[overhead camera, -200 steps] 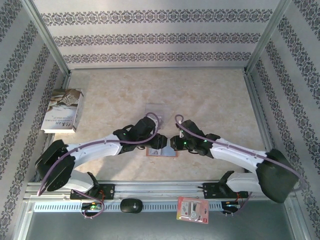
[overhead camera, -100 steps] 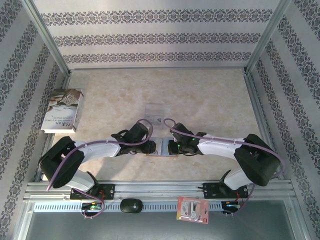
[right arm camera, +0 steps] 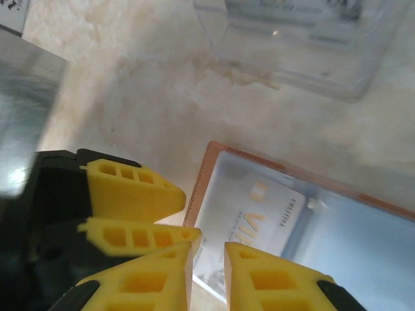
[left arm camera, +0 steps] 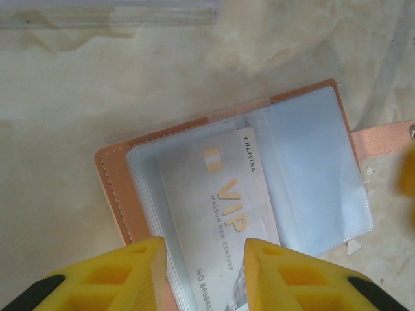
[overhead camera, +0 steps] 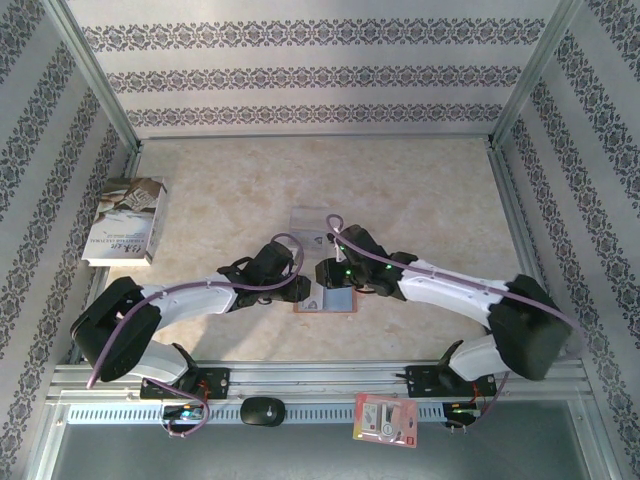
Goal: Take the credit cards out of the card holder
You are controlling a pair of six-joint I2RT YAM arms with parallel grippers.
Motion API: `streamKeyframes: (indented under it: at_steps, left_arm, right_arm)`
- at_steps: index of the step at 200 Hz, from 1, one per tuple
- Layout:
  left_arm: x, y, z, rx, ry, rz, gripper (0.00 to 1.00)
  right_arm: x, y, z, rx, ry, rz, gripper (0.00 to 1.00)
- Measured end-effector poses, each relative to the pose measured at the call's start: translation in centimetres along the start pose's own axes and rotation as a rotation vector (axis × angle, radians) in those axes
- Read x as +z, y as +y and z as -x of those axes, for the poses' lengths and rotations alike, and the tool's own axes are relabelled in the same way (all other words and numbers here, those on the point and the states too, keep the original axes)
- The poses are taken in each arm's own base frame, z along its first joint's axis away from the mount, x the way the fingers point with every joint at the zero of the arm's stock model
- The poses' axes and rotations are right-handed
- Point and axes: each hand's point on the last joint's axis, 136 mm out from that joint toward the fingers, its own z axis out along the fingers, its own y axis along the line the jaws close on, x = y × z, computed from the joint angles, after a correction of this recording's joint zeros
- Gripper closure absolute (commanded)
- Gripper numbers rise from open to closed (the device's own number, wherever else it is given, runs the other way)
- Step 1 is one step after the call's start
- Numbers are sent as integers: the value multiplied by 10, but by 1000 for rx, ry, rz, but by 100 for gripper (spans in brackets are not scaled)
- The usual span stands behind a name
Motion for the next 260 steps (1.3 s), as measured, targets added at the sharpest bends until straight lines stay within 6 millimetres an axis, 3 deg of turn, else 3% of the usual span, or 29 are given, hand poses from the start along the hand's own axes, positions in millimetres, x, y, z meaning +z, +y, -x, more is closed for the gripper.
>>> streamKeyframes:
  at_steps: [18, 37, 117, 260]
  left_arm:
    - [3, 2, -1, 0, 4, 7, 65]
    - [7, 5, -4, 0, 14, 19, 67]
    - [15, 15, -11, -5, 37, 53, 69]
    - [22, 11, -12, -18, 31, 13, 75]
  right_arm:
    - [19, -8, -11, 55, 60, 5, 82]
    - [27, -13, -15, 105, 79, 9, 82]
    - [31, -30, -31, 208, 102, -22, 76]
    - [36, -45, -30, 257, 103, -53, 77]
